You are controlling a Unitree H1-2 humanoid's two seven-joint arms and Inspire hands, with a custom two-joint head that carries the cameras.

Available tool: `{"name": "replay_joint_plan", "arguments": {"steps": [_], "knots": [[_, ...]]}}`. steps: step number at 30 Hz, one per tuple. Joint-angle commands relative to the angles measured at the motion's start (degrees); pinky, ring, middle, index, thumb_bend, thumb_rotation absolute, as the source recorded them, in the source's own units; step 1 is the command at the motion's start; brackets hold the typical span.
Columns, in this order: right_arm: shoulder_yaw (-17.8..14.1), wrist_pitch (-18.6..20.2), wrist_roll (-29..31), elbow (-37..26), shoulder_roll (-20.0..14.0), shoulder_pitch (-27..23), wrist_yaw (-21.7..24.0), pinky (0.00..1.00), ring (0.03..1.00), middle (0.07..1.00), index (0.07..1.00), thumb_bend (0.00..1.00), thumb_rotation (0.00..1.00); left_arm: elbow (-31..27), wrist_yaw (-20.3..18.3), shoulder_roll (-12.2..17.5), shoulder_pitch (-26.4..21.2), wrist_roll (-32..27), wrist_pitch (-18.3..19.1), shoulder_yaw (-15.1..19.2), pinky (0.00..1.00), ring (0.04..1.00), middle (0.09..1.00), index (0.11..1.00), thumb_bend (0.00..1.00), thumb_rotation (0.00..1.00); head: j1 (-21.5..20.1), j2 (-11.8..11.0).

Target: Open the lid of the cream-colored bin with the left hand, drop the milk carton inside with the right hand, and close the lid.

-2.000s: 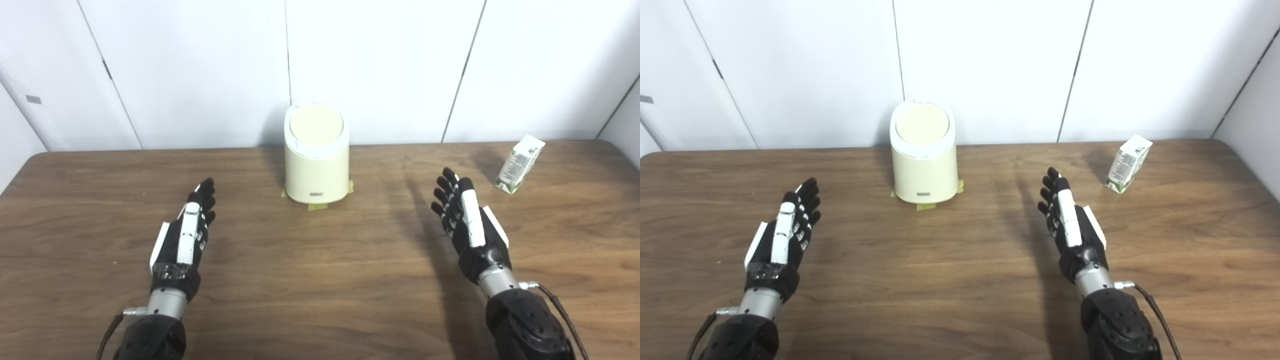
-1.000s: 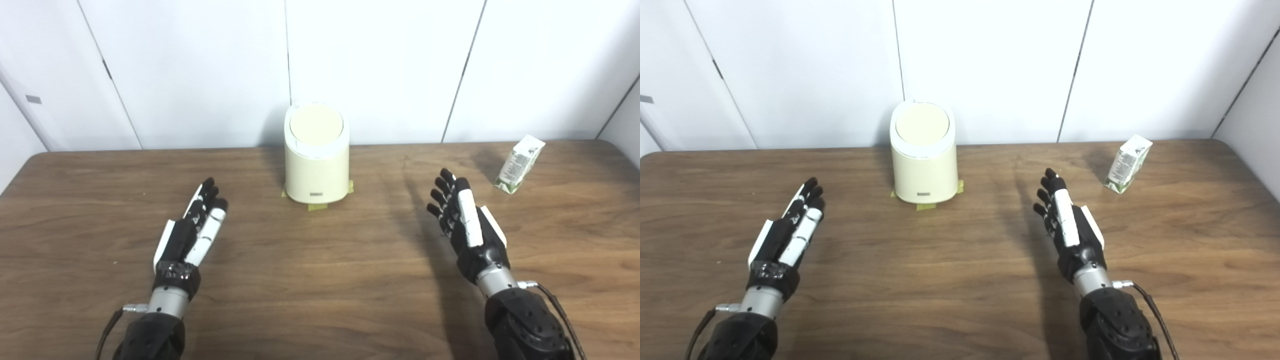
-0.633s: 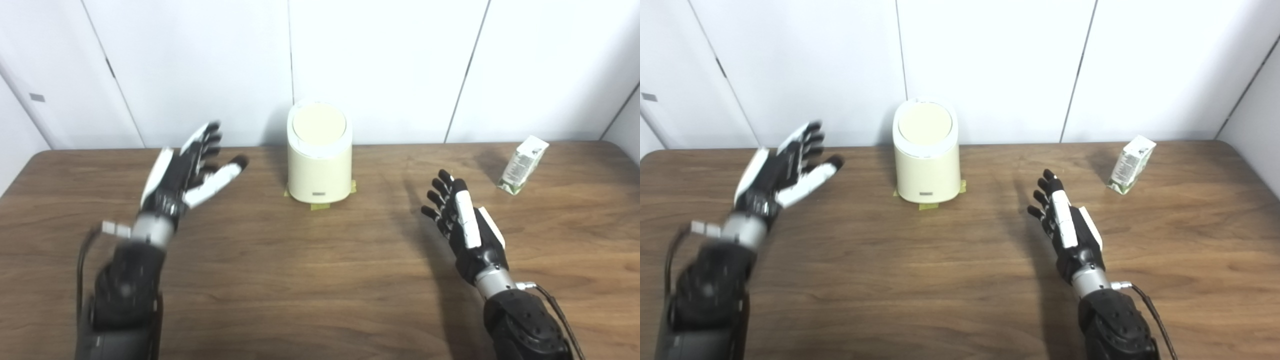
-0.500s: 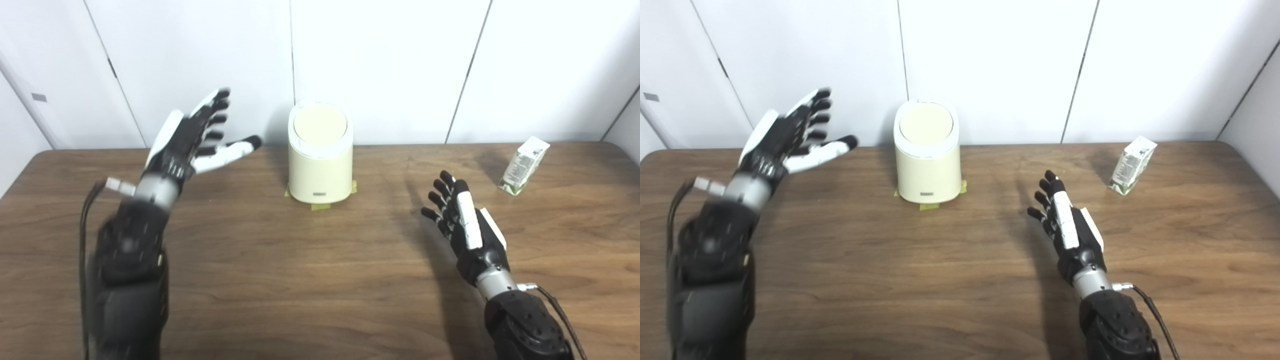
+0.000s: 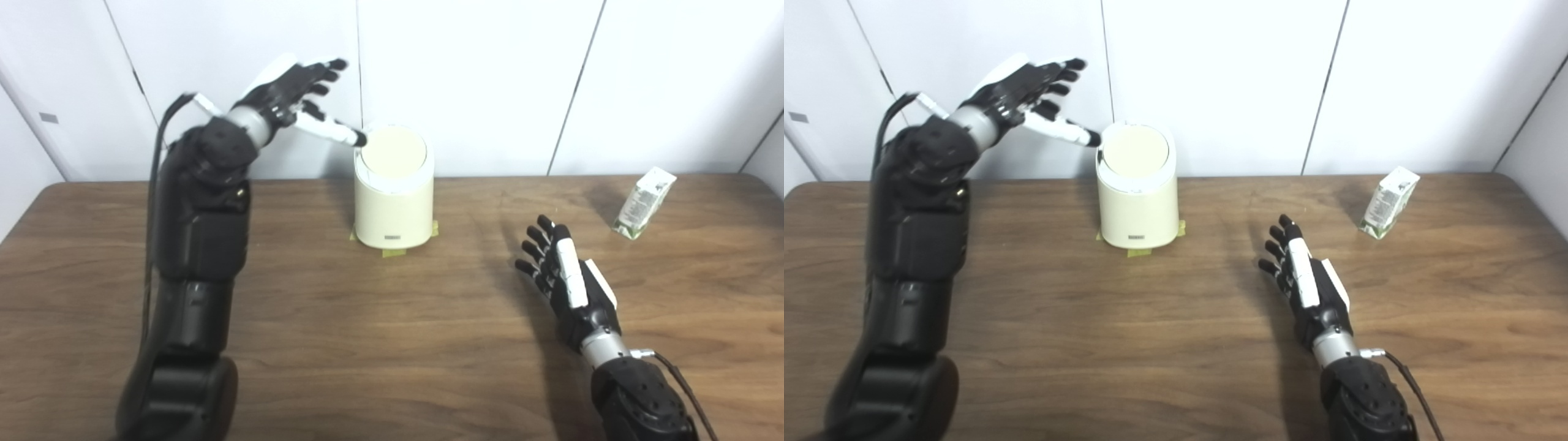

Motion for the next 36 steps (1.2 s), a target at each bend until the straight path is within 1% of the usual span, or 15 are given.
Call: {"name": "replay_joint_plan", "arguments": {"steps": [1,4,7,8,9,10,12,14,18,21,23,26,28,32,36], "knots": [[0.0,-3.4,-0.1,-1.0,0.1,-1.9,0.4,0.87,0.94,0.952,1.0,0.63,1.0,2.8,4.2,1.9,-6.0,1.9,-1.4,-3.2,0.75,0.881,0.913,0.912,0.85,0.19,0.0,0.1],[0.3,-3.7,-0.3,-1.0,0.1,-1.8,0.4,0.87,0.939,0.948,1.0,0.63,1.0,8.5,7.4,2.0,-9.1,0.9,-2.8,-7.1,0.74,0.878,0.918,0.906,0.86,0.17,0.0,0.0],[0.6,-3.9,-0.7,-1.0,0.0,-1.8,0.5,0.86,0.934,0.943,1.0,0.63,1.0,12.9,9.4,1.7,-11.6,0.4,-2.9,-10.1,0.74,0.888,0.933,0.902,0.86,0.14,0.1,0.0],[0.6,-4.0,-0.7,-0.9,0.1,-1.8,0.5,0.86,0.934,0.943,1.0,0.63,1.0,13.7,9.9,1.7,-12.1,0.2,-2.9,-11.0,0.78,0.909,0.941,0.898,0.86,0.13,0.1,0.0],[0.6,-4.1,-0.6,-0.8,0.1,-1.8,0.5,0.86,0.934,0.943,1.0,0.63,1.0,15.1,10.7,1.4,-12.9,0.3,-3.3,-12.1,0.79,0.916,0.943,0.897,0.86,0.13,0.0,0.0],[0.6,-4.1,-0.7,-0.7,0.2,-1.9,0.4,0.86,0.928,0.942,0.999,0.64,1.0,16.5,11.4,1.2,-13.7,0.3,-3.7,-13.1,0.83,0.936,0.95,0.892,0.86,0.12,-0.1,0.0],[0.8,-4.2,-1.0,-0.7,0.4,-1.9,0.2,0.85,0.923,0.939,0.997,0.64,1.0,18.6,12.8,1.0,-14.8,0.1,-4.7,-14.8,0.85,0.951,0.961,0.893,0.85,0.11,-0.1,0.0],[0.8,-4.2,-1.2,-0.7,0.5,-2.0,0.0,0.84,0.916,0.935,0.996,0.64,1.0,20.1,14.1,1.0,-15.4,0.1,-5.9,-16.2,0.84,0.964,0.976,0.896,0.85,0.1,-0.1,0.0],[1.0,-4.2,-1.6,-1.0,1.0,-2.1,0.0,0.82,0.91,0.93,0.995,0.63,1.0,22.3,17.9,1.0,-15.7,0.8,-8.4,-19.0,0.81,0.944,0.963,0.895,0.85,0.1,-0.3,0.1],[1.2,-4.1,-1.7,-1.1,1.2,-2.2,0.1,0.8,0.902,0.927,0.994,0.62,1.0,24.3,21.7,1.3,-15.5,1.3,-11.2,-20.8,0.77,0.906,0.937,0.886,0.86,0.08,-0.4,0.2],[1.3,-3.8,-1.8,-1.4,1.4,-2.2,0.0,0.79,0.898,0.925,0.992,0.63,1.0,25.4,23.3,1.4,-15.4,1.1,-12.2,-21.3,0.75,0.879,0.921,0.884,0.87,0.08,-0.7,0.3],[1.3,-4.1,-2.0,-1.3,1.4,-2.4,0.0,0.79,0.898,0.928,0.992,0.63,1.0,26.0,23.9,1.7,-15.3,1.0,-12.7,-22.0,0.77,0.871,0.914,0.888,0.87,0.09,-0.8,0.4],[1.1,-4.1,-1.9,-1.4,1.4,-2.4,0.0,0.79,0.9,0.931,0.994,0.62,1.0,26.0,23.2,1.9,-15.2,0.8,-12.7,-22.3,0.78,0.878,0.918,0.894,0.87,0.08,-0.9,0.5],[0.8,-3.8,-1.5,-1.7,1.7,-2.4,-0.1,0.8,0.901,0.929,0.994,0.62,1.0,26.0,22.3,2.2,-15.1,0.6,-13.0,-23.0,0.75,0.871,0.916,0.893,0.9,0.07,-0.8,0.9],[0.7,-4.6,-1.6,-1.2,1.7,-2.3,-0.2,0.79,0.899,0.924,0.998,0.63,1.0,25.3,21.5,2.9,-14.8,1.6,-13.7,-25.1,0.86,0.93,0.937,0.9,0.91,0.08,-0.7,1.0]]}}
